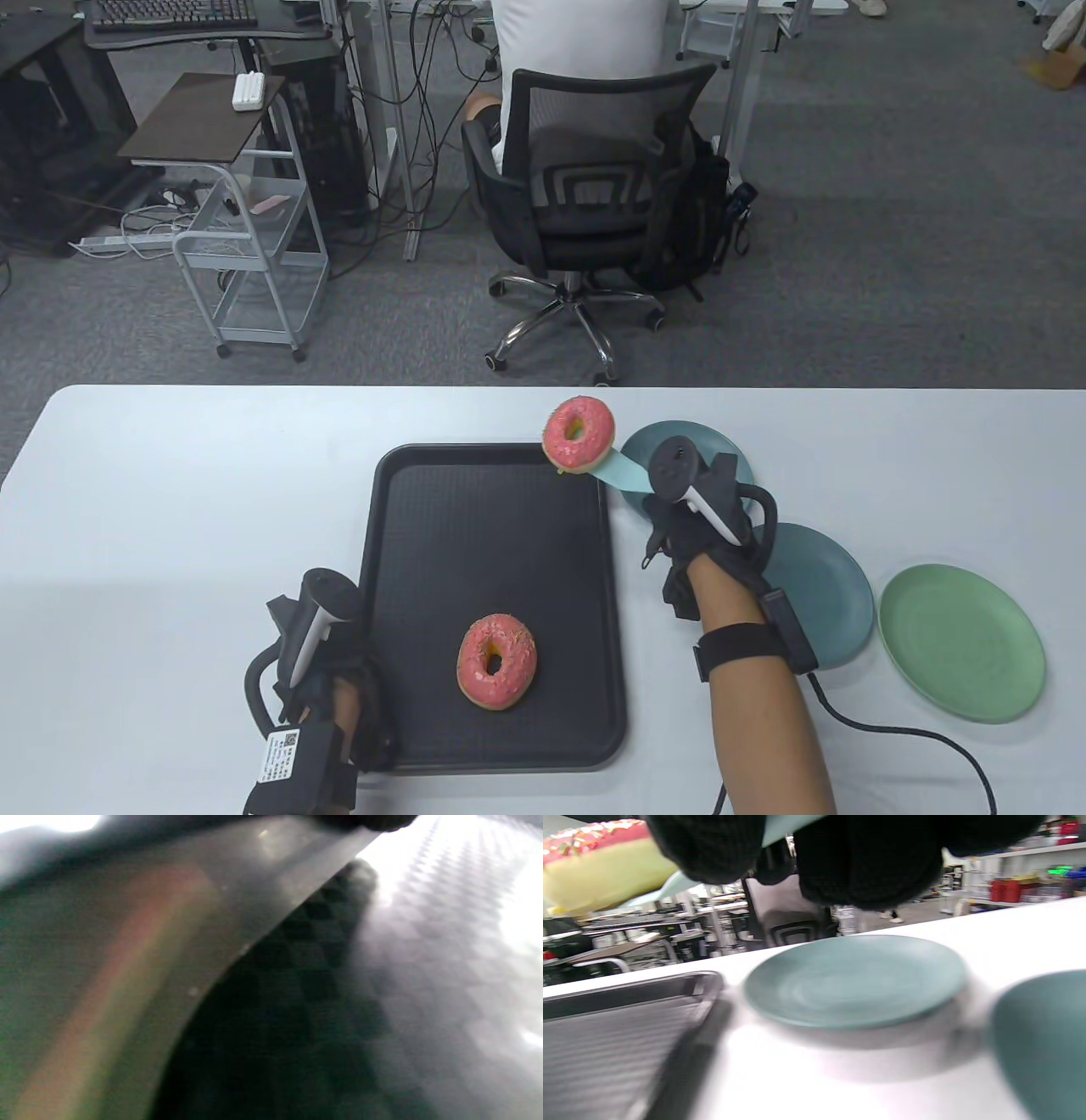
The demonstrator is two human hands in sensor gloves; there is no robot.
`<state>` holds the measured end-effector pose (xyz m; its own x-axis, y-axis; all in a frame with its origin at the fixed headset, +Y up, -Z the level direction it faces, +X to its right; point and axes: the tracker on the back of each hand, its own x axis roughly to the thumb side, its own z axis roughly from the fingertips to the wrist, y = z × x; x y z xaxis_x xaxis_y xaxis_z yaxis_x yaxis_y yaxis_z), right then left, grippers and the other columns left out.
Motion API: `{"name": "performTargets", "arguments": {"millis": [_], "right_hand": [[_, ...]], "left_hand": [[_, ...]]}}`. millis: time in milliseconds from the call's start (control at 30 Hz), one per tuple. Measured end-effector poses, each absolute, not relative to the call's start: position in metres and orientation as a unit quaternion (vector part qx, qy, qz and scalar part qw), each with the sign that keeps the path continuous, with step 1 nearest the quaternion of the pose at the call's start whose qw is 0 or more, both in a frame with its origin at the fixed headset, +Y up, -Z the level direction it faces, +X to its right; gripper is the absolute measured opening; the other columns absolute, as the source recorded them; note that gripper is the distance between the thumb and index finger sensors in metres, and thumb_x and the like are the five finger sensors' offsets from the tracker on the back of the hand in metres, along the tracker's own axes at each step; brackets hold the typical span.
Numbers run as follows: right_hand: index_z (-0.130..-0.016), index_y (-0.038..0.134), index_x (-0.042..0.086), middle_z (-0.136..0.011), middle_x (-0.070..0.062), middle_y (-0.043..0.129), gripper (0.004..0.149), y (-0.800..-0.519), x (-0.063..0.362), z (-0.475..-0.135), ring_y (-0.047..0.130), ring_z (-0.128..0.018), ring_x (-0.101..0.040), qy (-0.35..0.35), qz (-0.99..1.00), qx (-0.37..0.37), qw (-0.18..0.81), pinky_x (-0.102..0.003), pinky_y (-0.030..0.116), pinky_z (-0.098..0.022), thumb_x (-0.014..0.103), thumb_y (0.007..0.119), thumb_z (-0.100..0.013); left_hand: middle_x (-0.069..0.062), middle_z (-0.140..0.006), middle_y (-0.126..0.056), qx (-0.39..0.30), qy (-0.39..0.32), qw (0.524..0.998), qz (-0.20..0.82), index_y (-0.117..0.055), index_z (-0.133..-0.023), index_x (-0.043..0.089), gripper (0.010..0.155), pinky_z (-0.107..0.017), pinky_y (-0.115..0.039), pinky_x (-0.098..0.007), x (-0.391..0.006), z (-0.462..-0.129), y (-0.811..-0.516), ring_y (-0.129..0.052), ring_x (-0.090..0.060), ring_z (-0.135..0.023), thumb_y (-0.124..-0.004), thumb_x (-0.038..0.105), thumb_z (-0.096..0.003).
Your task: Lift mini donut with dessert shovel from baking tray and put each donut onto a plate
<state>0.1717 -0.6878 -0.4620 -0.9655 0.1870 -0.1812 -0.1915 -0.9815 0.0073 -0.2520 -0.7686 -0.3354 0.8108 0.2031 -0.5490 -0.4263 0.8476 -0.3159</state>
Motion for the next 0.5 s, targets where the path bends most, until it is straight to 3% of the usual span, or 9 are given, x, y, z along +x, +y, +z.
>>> {"name": "performTargets", "arguments": {"millis": [233, 500], "right_hand": [[-0.099, 0.064, 0.019, -0.074, -0.018, 0.089, 0.059, -0.706, 0.215, -0.46, 0.091, -0.046, -0.035, 0.021, 0.984, -0.173, 0.032, -0.05, 0.08, -0.04, 0.038, 0.079, -0.046], [-0.101, 0.06, 0.017, -0.079, -0.019, 0.086, 0.06, -0.723, 0.219, -0.463, 0.09, -0.052, -0.036, 0.037, 0.982, -0.184, -0.004, -0.052, 0.079, -0.044, 0.034, 0.081, -0.047]], "left_hand": [[0.002, -0.075, -0.073, -0.217, 0.257, 0.926, 0.174, -0.045, -0.1, 0.031, 0.064, -0.046, -0.077, -0.042, -0.253, -0.335, -0.769, -0.088, -0.017, -0.049, -0.071, 0.042, -0.0429], [0.001, -0.074, -0.073, -0.217, 0.258, 0.926, 0.173, -0.045, -0.1, 0.031, 0.064, -0.045, -0.077, -0.042, -0.253, -0.335, -0.769, -0.088, -0.017, -0.049, -0.071, 0.041, -0.0427]]}}
